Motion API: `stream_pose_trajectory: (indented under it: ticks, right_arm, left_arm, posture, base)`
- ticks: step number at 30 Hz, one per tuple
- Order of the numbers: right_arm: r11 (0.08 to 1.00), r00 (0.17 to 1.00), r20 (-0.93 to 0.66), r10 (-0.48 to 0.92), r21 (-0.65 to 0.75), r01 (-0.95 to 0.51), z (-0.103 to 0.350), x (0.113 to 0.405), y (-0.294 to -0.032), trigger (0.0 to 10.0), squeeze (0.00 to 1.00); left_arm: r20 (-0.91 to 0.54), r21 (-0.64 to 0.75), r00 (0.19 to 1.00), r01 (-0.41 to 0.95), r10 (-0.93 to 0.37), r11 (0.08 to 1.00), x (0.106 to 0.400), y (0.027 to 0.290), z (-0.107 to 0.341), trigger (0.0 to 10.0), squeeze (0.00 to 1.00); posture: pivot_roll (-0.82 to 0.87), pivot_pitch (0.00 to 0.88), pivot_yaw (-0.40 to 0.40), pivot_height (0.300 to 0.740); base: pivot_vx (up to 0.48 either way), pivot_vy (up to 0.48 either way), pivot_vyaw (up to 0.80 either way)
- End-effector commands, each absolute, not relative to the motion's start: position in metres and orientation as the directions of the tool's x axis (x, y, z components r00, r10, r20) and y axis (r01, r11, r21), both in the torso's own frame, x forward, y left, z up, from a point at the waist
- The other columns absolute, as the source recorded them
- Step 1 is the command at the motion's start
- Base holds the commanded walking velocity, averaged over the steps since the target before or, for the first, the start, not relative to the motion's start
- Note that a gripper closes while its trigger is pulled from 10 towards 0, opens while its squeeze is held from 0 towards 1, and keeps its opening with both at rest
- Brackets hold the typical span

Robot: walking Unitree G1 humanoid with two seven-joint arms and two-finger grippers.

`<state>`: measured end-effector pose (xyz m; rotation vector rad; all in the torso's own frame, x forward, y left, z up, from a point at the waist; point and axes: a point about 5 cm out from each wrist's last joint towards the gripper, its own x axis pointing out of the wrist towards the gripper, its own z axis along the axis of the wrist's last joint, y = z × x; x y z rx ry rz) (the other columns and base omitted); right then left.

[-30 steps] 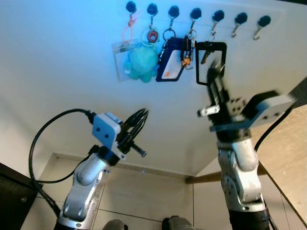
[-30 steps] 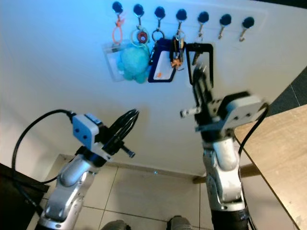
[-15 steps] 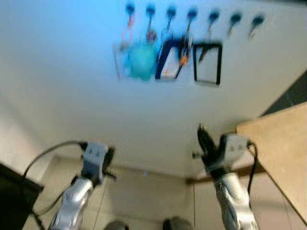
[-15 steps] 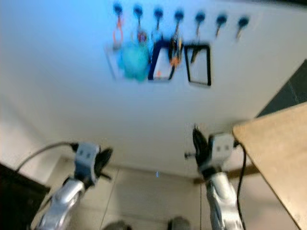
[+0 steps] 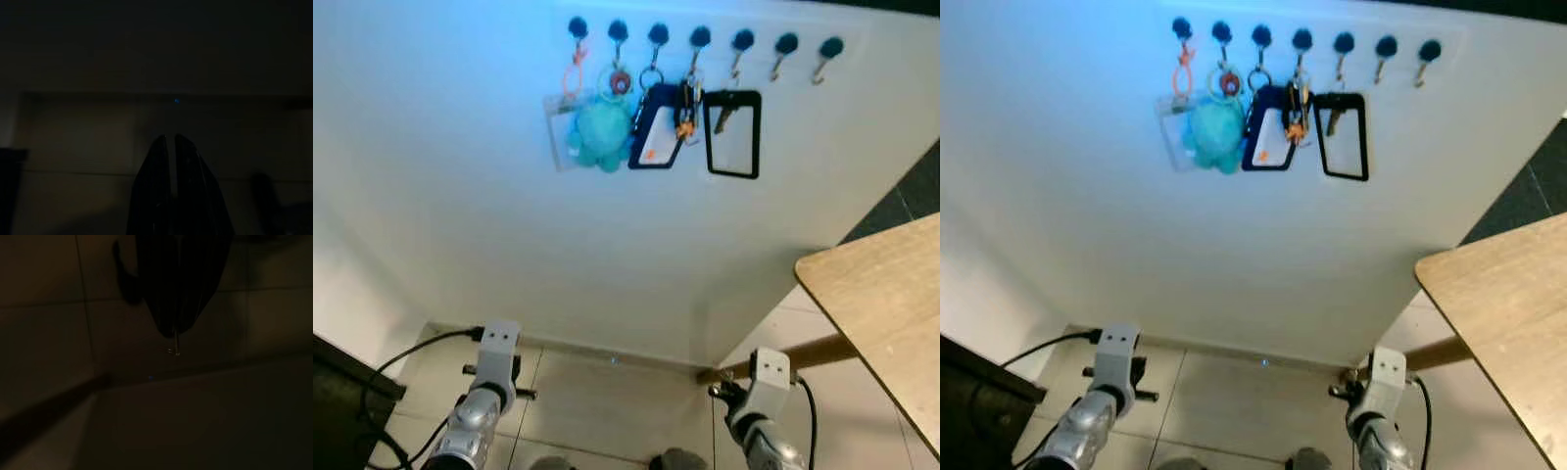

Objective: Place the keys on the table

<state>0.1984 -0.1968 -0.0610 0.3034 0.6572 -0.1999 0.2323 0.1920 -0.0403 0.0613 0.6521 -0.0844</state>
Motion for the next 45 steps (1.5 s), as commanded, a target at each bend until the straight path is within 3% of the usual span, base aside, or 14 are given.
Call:
stream_pose_trajectory:
  ticks: [1,6,17,25,29,34,40,45]
  right_arm:
    - [0.927,0.758,-0.642,-0.114,0.205,0.313,-0.065,0.192,-0.202,10.0,0.0]
    - [0.937,0.753,-0.647,-0.123,0.174,0.303,-0.067,0.191,-0.206,10.0,0.0]
    - [0.96,0.747,-0.655,-0.112,0.123,0.252,-0.067,0.195,-0.207,10.0,0.0]
    - [0.962,0.743,-0.661,-0.106,0.12,0.244,-0.069,0.194,-0.204,10.0,0.0]
    - [0.991,0.729,-0.684,-0.018,0.086,0.106,-0.072,0.194,-0.19,10.0,0.0]
    - [1.0,0.738,-0.675,0.022,0.026,-0.006,-0.07,0.198,-0.181,10.0,0.0]
    - [1.0,0.792,-0.61,0.02,0.015,-0.014,-0.06,0.213,-0.18,10.0,0.0]
    - [0.999,0.803,-0.596,0.014,0.034,0.008,-0.057,0.217,-0.183,10.0,0.0]
  left_arm:
    - [-0.654,0.008,0.754,0.079,-0.055,0.997,0.222,0.191,-0.051,10.0,0.0]
    - [-0.723,0.079,0.691,0.08,0.002,0.994,0.214,0.194,-0.061,10.0,0.0]
    - [-0.754,0.171,0.651,0.073,0.083,0.983,0.211,0.202,-0.066,10.0,0.0]
    - [-0.766,0.146,0.637,0.05,0.081,0.988,0.207,0.203,-0.068,10.0,0.0]
    - [-0.778,0.099,0.629,0.115,0.005,0.988,0.206,0.192,-0.071,10.0,0.0]
    - [-0.783,0.124,0.621,0.114,0.027,0.986,0.205,0.193,-0.071,10.0,0.0]
    - [-0.804,0.174,0.59,0.108,0.078,0.979,0.198,0.202,-0.075,10.0,0.0]
    - [-0.798,0.132,0.6,0.076,0.06,0.988,0.198,0.202,-0.075,10.0,0.0]
  posture:
    - [0.03,0.008,-0.002,0.74]
    - [0.01,0.0,0.006,0.74]
    - [0.01,0.005,0.001,0.74]
    - [0.01,0.0,0.0,0.74]
    - [0.02,0.001,0.016,0.74]
    - [0.04,0.005,-0.004,0.74]
    - [0.05,0.013,-0.007,0.74]
    - [0.05,0.024,-0.006,0.74]
  base:
    - [0.0,0.0,0.0]
    - [0.0,0.0,0.0]
    - [0.0,0.0,0.0]
    - [0.0,0.0,0.0]
    - [0.0,0.0,0.0]
    - [0.0,0.0,0.0]
    - [0.0,0.0,0.0]
    - [0.0,0.0,0.0]
